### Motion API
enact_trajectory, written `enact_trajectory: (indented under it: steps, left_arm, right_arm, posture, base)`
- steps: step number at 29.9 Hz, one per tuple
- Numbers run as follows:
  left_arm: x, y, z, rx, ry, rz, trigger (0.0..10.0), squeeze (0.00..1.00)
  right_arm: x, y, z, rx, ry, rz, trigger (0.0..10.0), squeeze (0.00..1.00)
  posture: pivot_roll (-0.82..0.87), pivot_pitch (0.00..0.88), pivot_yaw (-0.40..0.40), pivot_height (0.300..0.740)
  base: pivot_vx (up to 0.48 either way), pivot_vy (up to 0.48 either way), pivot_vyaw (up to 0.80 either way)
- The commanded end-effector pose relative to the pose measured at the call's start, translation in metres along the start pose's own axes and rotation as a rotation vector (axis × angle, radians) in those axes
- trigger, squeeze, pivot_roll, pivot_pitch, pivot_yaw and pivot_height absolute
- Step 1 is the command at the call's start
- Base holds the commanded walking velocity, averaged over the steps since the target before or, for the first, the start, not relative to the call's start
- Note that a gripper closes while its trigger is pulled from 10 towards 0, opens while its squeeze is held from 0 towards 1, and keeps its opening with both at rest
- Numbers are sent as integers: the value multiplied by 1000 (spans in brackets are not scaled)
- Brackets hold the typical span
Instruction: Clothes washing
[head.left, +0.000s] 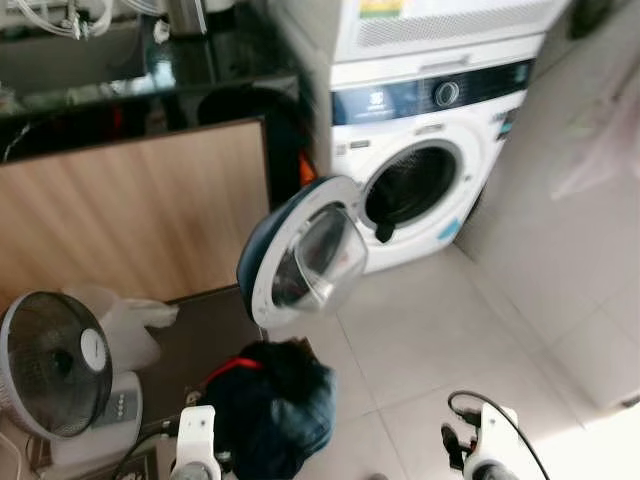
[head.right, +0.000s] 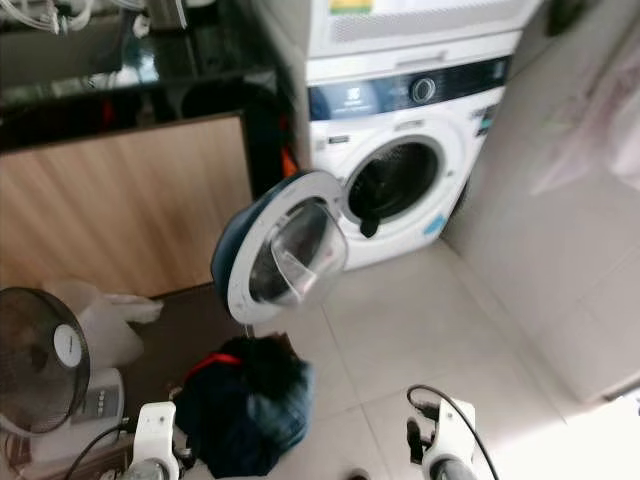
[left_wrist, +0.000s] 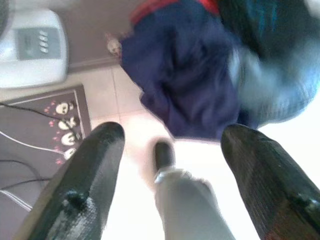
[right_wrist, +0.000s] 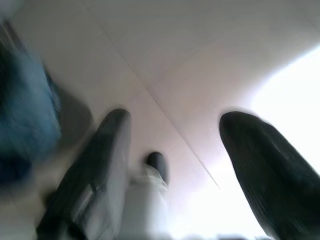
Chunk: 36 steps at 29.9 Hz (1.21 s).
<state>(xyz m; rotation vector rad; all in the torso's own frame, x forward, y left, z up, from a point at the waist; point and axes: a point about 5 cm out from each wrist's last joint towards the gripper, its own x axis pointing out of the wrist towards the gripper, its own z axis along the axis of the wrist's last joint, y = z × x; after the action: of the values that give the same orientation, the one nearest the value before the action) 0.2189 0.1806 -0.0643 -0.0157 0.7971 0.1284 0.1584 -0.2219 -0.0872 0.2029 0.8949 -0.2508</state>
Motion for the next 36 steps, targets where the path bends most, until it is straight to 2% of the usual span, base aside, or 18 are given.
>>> enact_trajectory:
  steps: [1, 17, 24, 27, 36]
  left_arm:
    - [-5, 6, -22, 5, 75, 22, 10000, 0]
    - [-5, 4, -20, -19, 54, 32, 10000, 0]
    - [-5, 5, -16, -46, 16, 53, 10000, 0]
    - [-5, 5, -16, -20, 19, 44, 10000, 0]
    - [-4, 5, -16, -16, 26, 28, 10000, 0]
  right_arm:
    - [6, 9, 28, -5, -87, 23, 10000, 0]
    - [6, 7, 32, -3, -117, 15, 10000, 0]
    - [6, 8, 33, -4, -117, 24, 10000, 0]
    - [6, 8, 32, 2, -108, 23, 10000, 0]
    - [7, 9, 31, 2, -91, 25, 10000, 0]
  posture:
    - [35, 43, -7, 740]
    - [44, 72, -14, 740]
    - [49, 89, -16, 740]
    - [49, 89, -16, 740]
    - [48, 93, -11, 740]
  base:
    - [0, 0, 0]
    - [0, 0, 0]
    - [0, 0, 0]
    - [0, 0, 0]
    - [-82, 0, 0]
